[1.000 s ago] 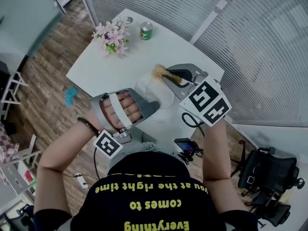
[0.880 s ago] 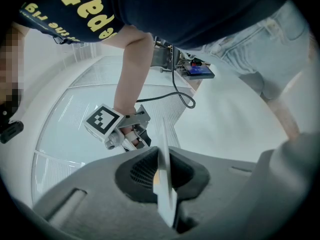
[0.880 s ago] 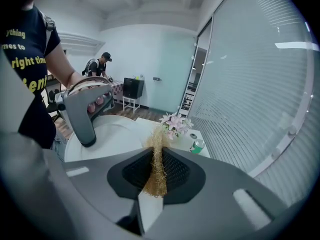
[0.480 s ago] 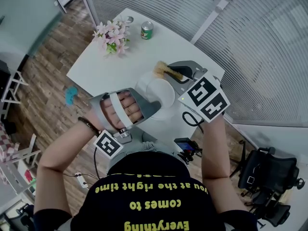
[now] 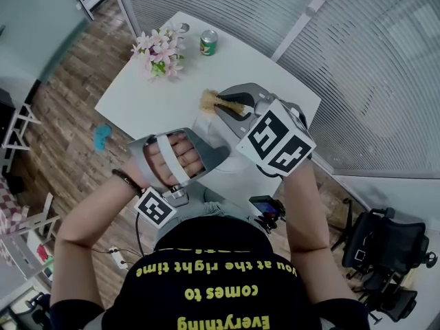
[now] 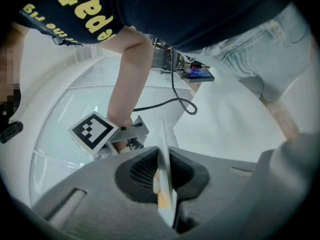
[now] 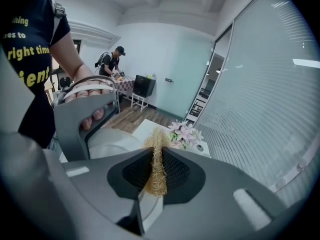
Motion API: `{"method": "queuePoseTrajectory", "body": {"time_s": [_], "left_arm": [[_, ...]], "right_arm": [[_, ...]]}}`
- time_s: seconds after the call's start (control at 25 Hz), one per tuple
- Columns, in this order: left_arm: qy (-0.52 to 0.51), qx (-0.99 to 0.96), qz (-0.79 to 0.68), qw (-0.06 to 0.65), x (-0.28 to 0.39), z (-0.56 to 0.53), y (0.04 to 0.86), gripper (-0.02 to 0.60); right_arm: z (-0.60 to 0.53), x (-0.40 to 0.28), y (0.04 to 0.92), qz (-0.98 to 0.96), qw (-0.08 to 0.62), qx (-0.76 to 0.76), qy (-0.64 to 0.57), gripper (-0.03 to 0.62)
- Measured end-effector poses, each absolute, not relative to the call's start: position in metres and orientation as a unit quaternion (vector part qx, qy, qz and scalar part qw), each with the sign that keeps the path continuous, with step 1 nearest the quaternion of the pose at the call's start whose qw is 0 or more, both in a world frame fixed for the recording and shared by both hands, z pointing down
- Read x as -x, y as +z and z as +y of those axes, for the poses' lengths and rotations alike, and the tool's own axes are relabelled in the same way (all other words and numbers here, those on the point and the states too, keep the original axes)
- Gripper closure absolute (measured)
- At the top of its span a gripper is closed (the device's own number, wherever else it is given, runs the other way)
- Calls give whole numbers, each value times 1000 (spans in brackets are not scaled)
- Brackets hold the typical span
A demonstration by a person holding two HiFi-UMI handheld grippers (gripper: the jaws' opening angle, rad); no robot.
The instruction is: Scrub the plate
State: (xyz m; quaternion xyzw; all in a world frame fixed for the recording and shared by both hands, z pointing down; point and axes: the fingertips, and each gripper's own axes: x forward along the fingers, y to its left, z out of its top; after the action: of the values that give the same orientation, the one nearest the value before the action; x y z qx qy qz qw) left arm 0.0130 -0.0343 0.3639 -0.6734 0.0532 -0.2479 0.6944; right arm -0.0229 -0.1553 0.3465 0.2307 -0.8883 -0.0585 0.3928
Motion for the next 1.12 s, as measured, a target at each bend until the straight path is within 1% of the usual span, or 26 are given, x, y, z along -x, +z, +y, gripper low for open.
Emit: {"method": "queuePoseTrajectory", "body": {"time_s": [0.24, 0.52, 0.96, 1.12], "left_arm": [[-250, 677, 47, 691, -17, -35, 369, 560], [-255, 681, 48, 685, -19, -39, 373, 560], [-270, 699, 46, 661, -19, -45, 391, 560], [-282, 727, 67, 622, -13, -54, 399, 560]], "right_arm": [[-144, 52, 345, -899, 385, -193, -71, 543], [-143, 61, 344, -909, 368, -183, -67, 543], [-146, 53, 339, -925, 320, -200, -35, 543], [-152, 39, 330, -927, 291, -233, -32, 543]]}}
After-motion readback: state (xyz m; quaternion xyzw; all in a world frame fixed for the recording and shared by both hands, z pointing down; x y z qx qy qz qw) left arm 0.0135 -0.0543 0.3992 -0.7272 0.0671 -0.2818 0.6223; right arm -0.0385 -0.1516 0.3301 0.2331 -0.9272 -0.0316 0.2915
